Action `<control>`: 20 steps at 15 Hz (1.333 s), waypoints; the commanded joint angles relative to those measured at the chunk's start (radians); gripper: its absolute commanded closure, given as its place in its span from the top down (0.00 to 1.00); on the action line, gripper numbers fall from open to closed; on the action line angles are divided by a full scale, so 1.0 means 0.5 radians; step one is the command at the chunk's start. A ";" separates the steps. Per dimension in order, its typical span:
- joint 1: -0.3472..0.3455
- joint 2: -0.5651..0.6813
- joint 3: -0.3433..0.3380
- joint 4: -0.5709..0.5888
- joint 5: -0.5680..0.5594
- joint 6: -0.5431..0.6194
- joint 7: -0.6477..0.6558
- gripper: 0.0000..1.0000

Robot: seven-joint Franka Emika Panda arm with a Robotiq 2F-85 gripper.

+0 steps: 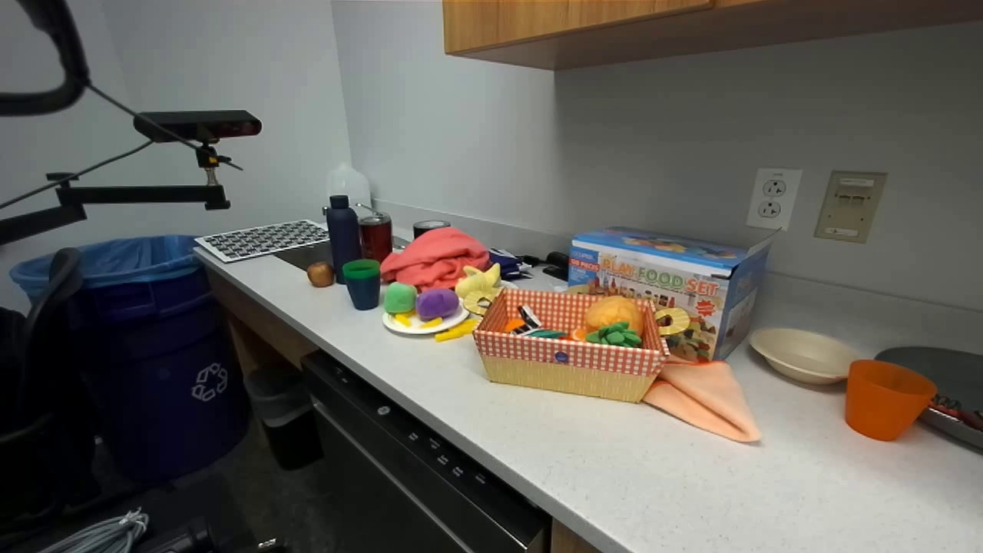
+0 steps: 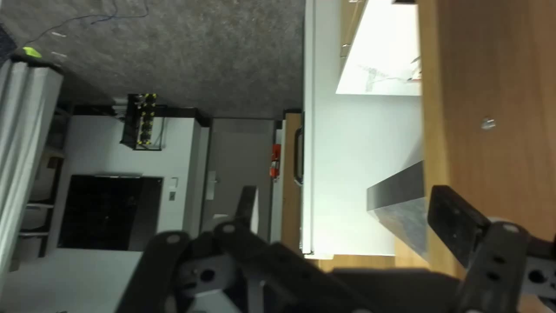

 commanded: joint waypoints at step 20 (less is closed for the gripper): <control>0.089 0.032 0.246 -0.008 0.452 0.083 0.143 1.00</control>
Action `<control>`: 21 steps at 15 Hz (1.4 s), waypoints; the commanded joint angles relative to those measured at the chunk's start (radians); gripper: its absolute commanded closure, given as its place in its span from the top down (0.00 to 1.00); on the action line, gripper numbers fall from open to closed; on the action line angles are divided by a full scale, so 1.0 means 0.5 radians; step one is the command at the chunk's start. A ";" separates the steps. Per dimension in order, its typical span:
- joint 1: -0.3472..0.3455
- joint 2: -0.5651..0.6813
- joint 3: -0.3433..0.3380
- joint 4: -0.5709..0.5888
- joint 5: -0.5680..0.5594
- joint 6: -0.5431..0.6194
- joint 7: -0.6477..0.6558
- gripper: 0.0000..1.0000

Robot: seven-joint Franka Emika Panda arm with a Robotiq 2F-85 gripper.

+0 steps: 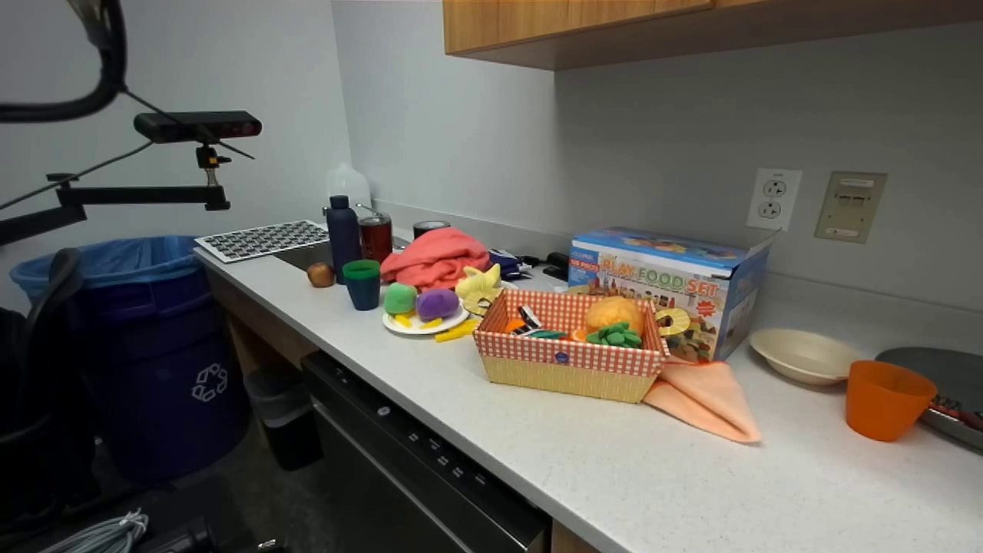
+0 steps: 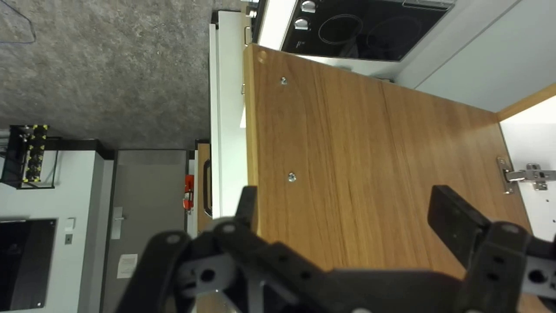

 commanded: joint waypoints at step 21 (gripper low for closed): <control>-0.216 0.694 -0.285 0.139 -0.103 0.668 0.662 1.00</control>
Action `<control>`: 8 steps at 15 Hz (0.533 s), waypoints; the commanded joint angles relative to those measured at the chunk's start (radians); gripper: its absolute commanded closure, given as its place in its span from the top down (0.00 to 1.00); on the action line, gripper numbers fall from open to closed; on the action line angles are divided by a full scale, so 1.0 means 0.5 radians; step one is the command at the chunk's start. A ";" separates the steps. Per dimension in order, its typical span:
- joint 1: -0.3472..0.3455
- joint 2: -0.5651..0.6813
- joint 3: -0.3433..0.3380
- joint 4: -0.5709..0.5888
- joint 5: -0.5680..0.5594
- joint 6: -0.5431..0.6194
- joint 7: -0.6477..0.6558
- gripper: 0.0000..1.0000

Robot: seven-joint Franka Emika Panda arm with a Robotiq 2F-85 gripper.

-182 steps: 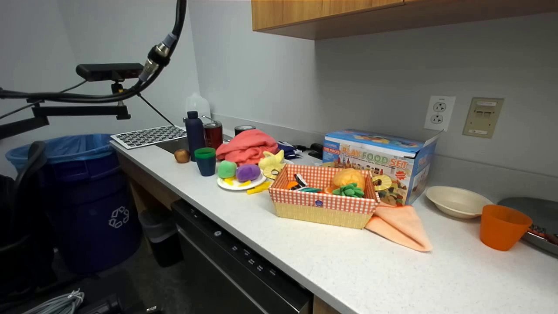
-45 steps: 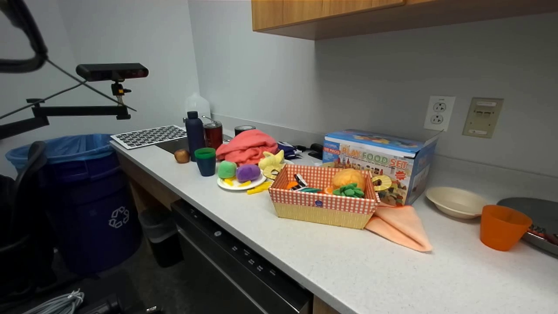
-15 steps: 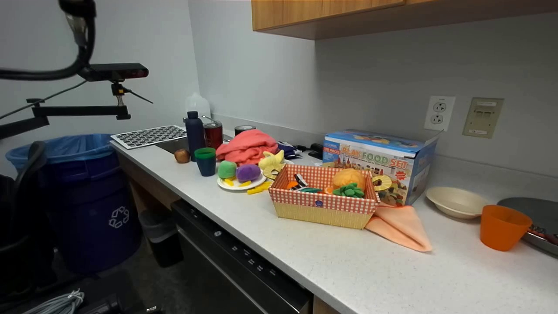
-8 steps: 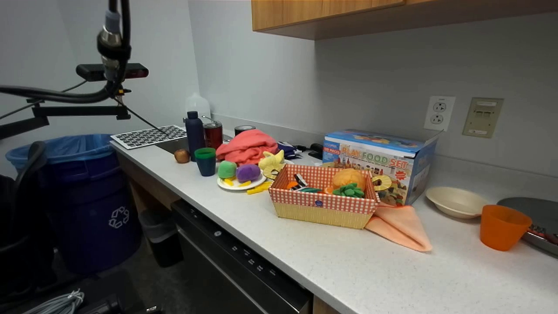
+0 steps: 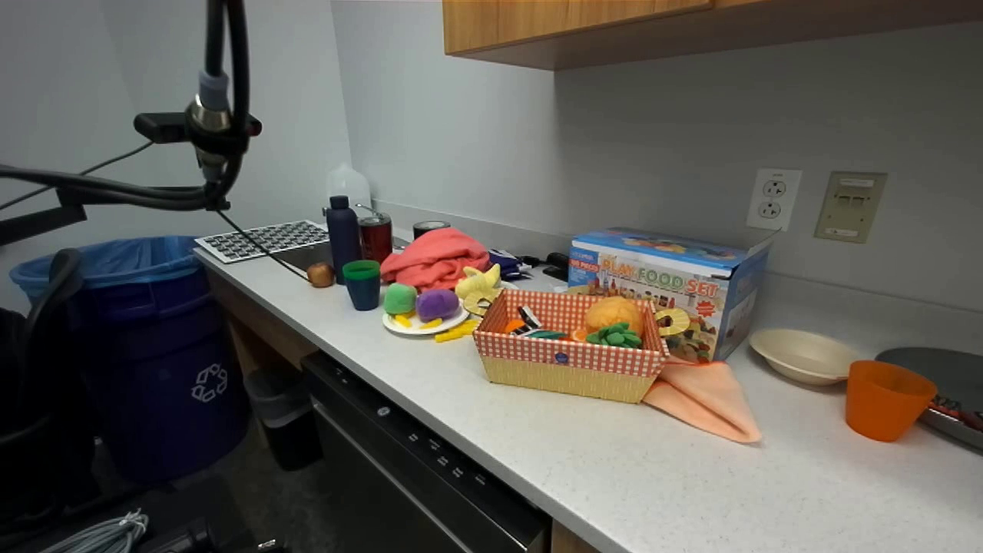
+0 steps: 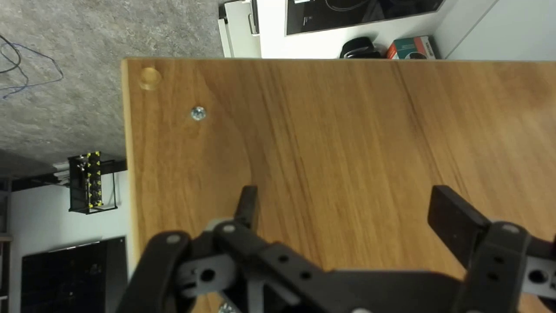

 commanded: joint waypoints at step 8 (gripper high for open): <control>-0.107 0.403 -0.187 0.395 0.046 0.286 0.146 1.00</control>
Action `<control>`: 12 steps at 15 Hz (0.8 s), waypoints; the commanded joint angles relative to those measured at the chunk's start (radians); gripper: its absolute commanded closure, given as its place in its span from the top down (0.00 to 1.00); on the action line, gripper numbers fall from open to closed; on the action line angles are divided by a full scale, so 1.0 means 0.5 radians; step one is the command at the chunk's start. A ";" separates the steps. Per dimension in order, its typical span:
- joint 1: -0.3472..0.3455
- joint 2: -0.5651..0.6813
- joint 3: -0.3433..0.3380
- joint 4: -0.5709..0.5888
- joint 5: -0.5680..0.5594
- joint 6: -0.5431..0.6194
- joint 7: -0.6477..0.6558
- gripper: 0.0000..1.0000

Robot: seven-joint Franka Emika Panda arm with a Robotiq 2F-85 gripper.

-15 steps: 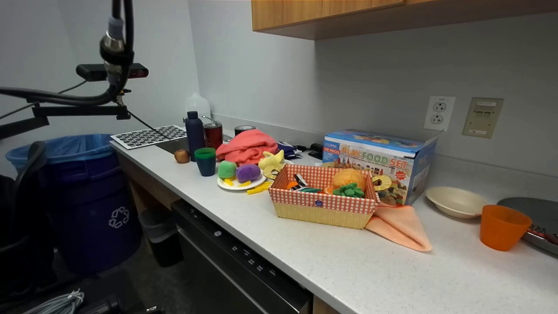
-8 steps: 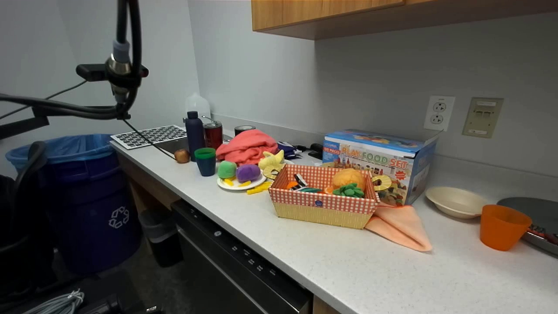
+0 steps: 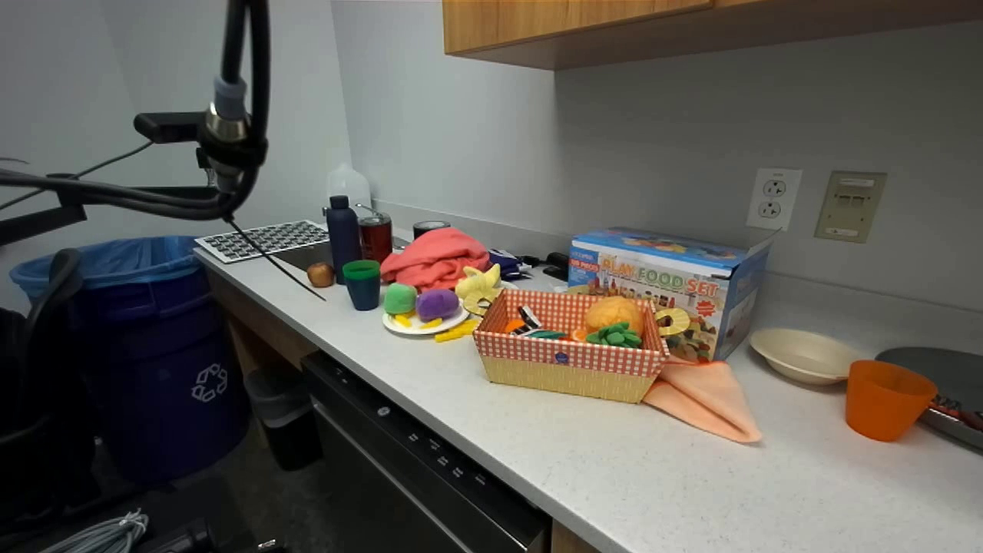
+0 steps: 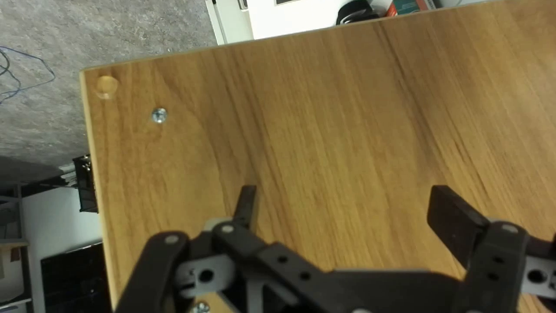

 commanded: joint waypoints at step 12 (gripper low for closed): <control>-0.126 0.598 -0.189 0.681 0.200 0.016 0.063 1.00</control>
